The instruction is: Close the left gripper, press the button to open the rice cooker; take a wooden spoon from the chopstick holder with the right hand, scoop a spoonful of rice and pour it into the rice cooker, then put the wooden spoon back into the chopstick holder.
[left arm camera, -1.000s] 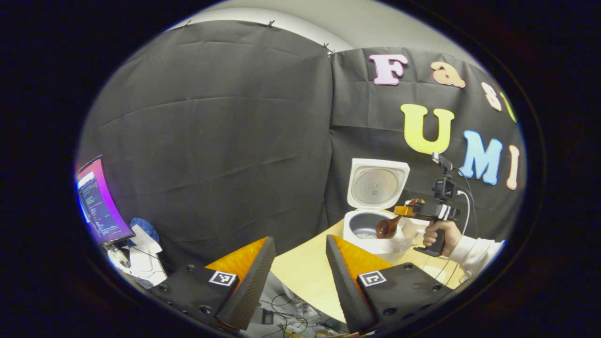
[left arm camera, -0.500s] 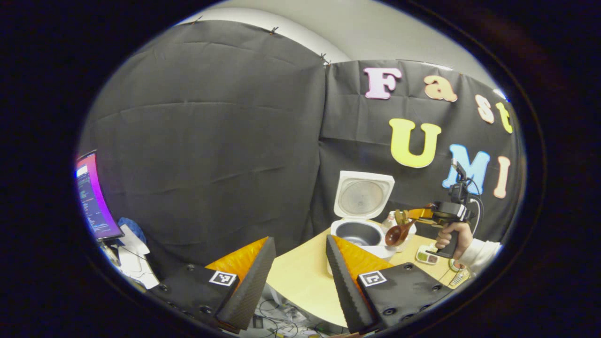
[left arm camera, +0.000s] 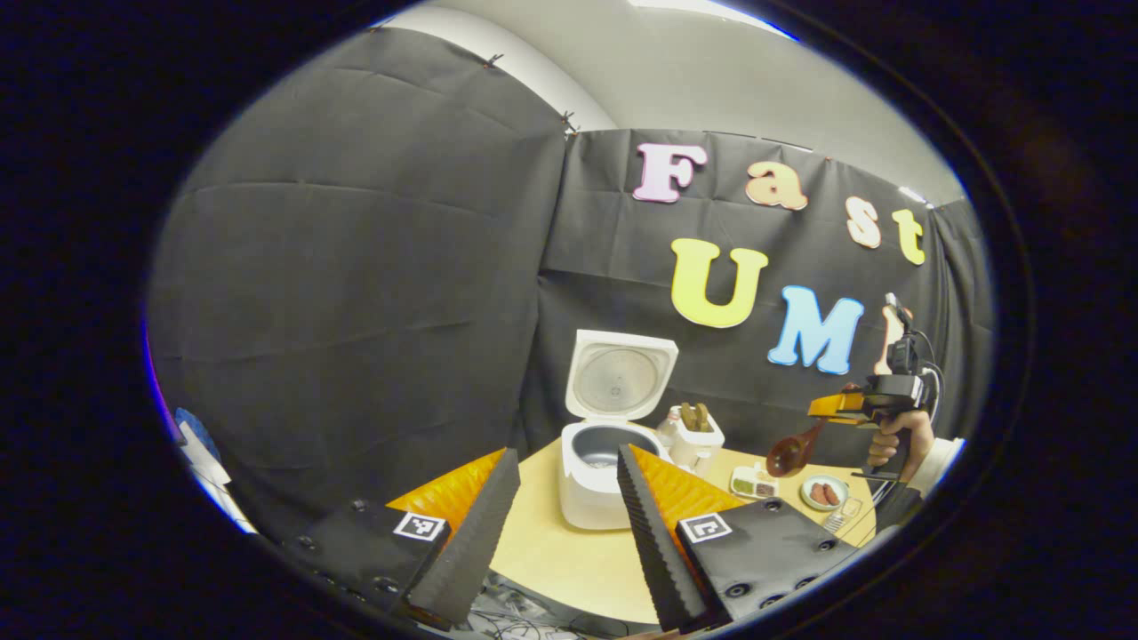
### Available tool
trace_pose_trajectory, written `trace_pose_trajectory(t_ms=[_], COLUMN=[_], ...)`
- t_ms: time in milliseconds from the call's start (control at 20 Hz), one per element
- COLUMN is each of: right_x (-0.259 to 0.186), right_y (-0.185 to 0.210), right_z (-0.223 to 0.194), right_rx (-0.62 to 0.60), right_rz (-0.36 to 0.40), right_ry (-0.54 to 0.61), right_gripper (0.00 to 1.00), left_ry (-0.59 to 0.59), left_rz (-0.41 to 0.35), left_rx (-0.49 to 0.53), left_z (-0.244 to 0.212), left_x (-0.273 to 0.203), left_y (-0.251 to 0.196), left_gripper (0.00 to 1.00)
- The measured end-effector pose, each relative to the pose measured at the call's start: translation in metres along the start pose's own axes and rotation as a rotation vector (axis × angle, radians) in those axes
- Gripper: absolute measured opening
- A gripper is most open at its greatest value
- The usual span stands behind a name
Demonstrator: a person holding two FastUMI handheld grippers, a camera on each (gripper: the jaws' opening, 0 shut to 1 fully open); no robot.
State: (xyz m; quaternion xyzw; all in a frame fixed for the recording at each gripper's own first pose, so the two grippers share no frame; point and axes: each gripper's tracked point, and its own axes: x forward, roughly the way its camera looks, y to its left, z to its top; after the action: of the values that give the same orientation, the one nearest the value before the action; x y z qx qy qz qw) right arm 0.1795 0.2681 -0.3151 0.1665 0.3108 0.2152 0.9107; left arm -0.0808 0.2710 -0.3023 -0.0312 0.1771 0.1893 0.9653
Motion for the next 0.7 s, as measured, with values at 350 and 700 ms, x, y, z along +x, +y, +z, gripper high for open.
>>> trace_pose_trajectory(t_ms=[350, 700], right_x=[-0.056, -0.062], right_y=[-0.106, -0.234], right_z=[0.009, 0.003], right_rx=[0.107, 0.158], right_rz=[-0.107, -0.183], right_ry=[-0.051, -0.037], right_gripper=[0.19, 0.19], left_ry=[0.008, 0.048], left_rz=[-0.032, 0.019], left_rx=[0.047, 0.087], left_z=[-0.002, -0.015], left_x=[-0.001, 0.003], left_y=[-0.044, -0.127], left_gripper=[0.75, 0.75])
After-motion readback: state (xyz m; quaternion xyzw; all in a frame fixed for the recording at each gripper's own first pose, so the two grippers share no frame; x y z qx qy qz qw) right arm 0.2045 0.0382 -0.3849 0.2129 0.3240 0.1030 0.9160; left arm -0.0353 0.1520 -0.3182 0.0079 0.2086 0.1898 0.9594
